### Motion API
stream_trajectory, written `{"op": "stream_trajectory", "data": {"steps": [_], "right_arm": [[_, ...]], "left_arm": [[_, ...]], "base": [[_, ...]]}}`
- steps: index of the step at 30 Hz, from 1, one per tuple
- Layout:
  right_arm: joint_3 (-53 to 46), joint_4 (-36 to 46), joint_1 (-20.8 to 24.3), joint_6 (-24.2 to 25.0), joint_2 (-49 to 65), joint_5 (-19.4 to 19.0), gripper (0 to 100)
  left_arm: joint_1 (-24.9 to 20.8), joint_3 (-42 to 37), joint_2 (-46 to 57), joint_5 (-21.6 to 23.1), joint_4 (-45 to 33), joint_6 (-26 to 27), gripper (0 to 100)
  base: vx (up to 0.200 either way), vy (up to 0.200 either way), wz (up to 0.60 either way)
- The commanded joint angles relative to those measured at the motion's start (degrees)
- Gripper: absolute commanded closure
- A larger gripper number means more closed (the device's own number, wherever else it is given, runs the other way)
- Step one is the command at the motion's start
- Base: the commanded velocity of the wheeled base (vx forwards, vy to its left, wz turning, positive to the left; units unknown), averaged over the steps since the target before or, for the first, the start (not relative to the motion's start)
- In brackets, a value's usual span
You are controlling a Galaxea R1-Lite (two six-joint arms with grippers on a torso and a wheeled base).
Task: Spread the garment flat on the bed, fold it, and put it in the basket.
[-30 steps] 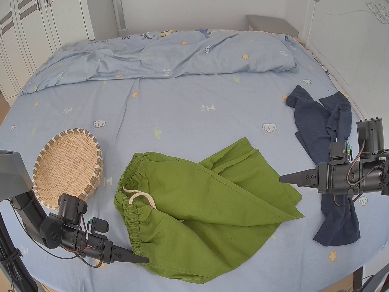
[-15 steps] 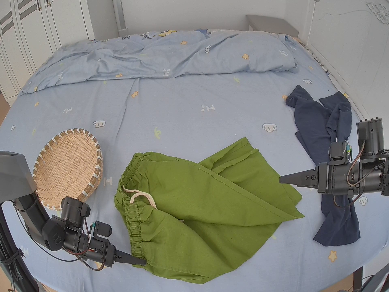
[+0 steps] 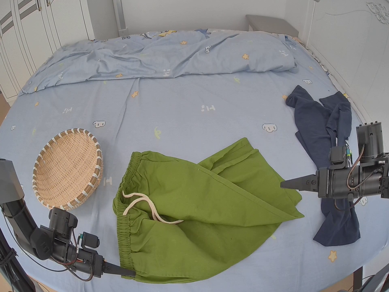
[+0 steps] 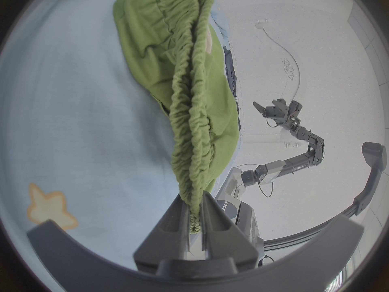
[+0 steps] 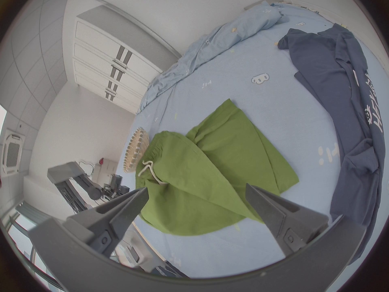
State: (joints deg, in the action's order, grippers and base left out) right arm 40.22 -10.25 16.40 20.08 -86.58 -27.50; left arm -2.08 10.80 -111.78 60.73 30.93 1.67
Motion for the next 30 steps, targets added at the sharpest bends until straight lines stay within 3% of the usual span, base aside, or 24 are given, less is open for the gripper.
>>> {"op": "stream_trajectory", "data": {"steps": [1, 4, 7, 10, 11, 16, 19, 22, 30], "right_arm": [[-3.7, 0.2, -0.8, -3.9, -0.3, 0.3, 0], [-6.4, 0.2, -2.6, -9.7, -0.4, 2.2, 0], [-9.6, -0.2, -3.7, -16.7, -0.6, 6.5, 0], [-9.8, -0.2, -3.7, -16.9, -0.6, 6.8, 0], [-11.5, -0.2, -3.2, -17.5, -0.4, 7.6, 0], [-12.5, -0.3, -1.4, -17.9, -0.2, 7.7, 0], [-13.0, -2.4, 0.7, -17.9, -0.6, 7.8, 0], [-13.1, -5.7, 1.8, -17.9, -1.8, 7.8, 0], [-13.1, -15.4, 2.4, -19.1, -9.5, 7.8, 0]], "left_arm": [[4.4, -3.4, 4.9, -0.1, -1.0, -0.2, 100], [5.3, -4.2, 5.3, -0.5, -3.5, 0.2, 100], [6.4, -4.3, 6.7, -0.7, -6.9, 0.5, 100], [6.5, -4.2, 6.9, -0.7, -7.3, 0.5, 100], [8.2, -3.9, 10.4, -1.1, -11.2, 0.5, 100], [11.3, -3.5, 12.3, -1.3, -15.7, 1.9, 100], [12.5, -3.5, 11.8, -2.4, -18.4, 6.3, 100], [13.5, -3.3, 12.0, -6.4, -20.5, 9.0, 100], [13.8, -2.9, 11.9, -7.4, -20.4, 9.2, 100]], "base": [[0.0, 0.0, 0.0], [0.0, 0.0, 0.0], [0.0, 0.0, 0.0], [0.0, 0.0, 0.0], [0.0, 0.0, 0.0], [0.0, 0.0, 0.0], [0.0, 0.0, 0.0], [0.0, 0.0, 0.0], [0.0, 0.0, 0.0]]}}
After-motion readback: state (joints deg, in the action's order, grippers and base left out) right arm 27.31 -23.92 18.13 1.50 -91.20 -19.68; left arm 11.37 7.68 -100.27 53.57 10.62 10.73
